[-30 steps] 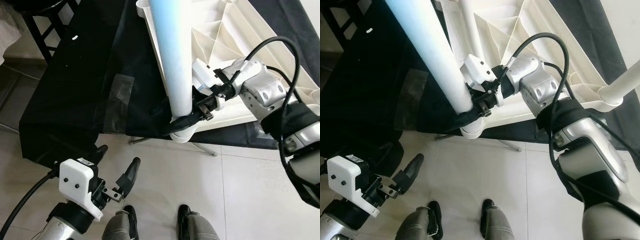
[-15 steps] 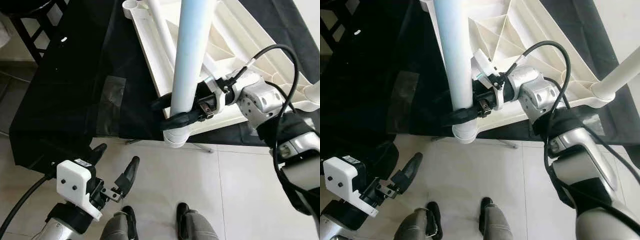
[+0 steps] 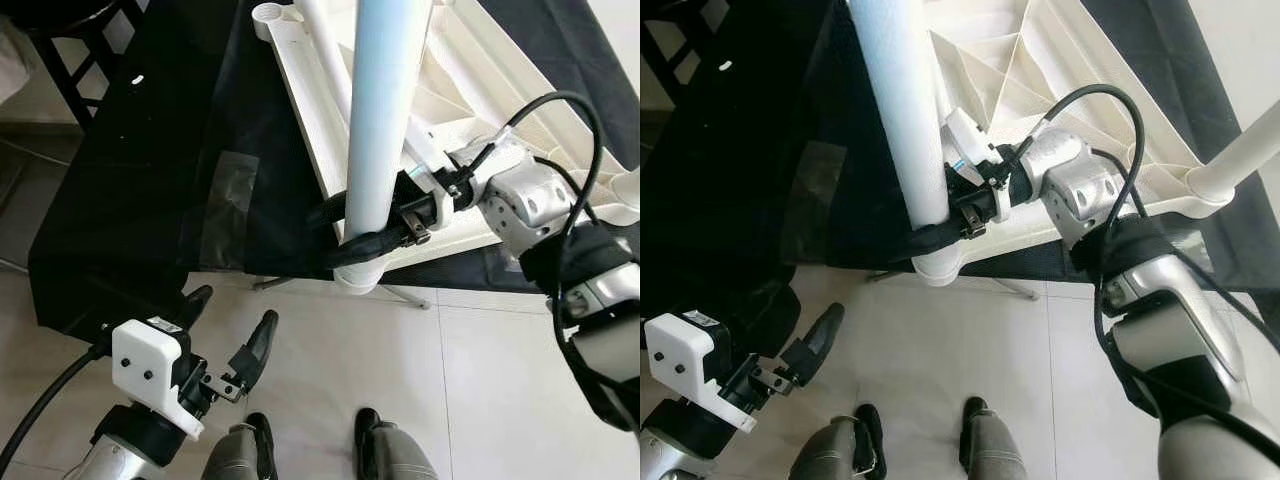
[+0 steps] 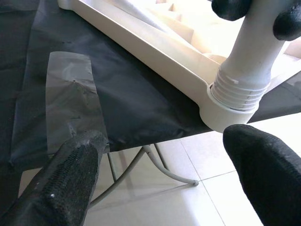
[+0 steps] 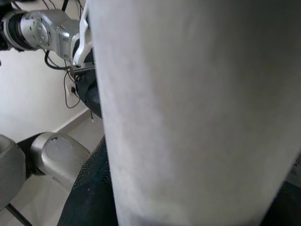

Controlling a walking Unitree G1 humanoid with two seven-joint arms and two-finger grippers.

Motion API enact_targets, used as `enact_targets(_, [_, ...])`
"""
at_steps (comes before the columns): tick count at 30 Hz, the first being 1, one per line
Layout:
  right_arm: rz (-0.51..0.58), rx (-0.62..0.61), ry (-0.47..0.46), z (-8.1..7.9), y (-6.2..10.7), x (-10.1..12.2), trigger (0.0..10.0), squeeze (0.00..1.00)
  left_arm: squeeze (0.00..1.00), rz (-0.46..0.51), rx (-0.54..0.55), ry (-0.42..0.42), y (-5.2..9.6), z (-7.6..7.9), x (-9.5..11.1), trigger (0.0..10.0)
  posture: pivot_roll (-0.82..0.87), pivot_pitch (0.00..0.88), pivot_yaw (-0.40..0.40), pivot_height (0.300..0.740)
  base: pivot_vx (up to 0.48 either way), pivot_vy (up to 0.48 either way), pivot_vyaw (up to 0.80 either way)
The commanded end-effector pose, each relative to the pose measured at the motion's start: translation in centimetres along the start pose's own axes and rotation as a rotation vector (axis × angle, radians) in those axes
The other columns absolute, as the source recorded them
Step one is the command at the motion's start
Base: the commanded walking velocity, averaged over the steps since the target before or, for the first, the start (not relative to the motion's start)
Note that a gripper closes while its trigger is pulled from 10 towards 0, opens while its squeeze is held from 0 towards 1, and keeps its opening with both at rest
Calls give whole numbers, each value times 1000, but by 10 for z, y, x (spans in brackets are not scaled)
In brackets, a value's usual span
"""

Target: Building children table

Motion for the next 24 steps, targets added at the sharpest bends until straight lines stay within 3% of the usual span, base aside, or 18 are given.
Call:
enact_targets(1, [-65, 40, -68, -12, 1, -18, 10000, 0, 0, -13, 13, 17, 2, -2, -5, 10000, 25, 388, 8, 740, 0, 0, 0])
enact_targets(13, [-8, -40, -140, -18, 1, -29, 10000, 0, 0, -13, 16, 17, 1, -2, -5, 10000, 19, 390, 13, 740, 0, 0, 0])
enact_targets(24, [-59, -165, -165, -18, 3, -37, 10000, 0, 0, -13, 16, 18, 0, -4, -6, 10000, 5, 383, 11, 740, 0, 0, 0])
Point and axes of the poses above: a point about 5 cm out from each wrist's last joint towards the gripper, its own y axis pointing back from the gripper into the wrist, its own x axis along the axis of the wrist's last joint, z = x × y, the point moved 4 cm from there along -y, pointing out of the wrist towards the gripper, and after that the axes turned 14 degrees about y, right-handed, at the moved point
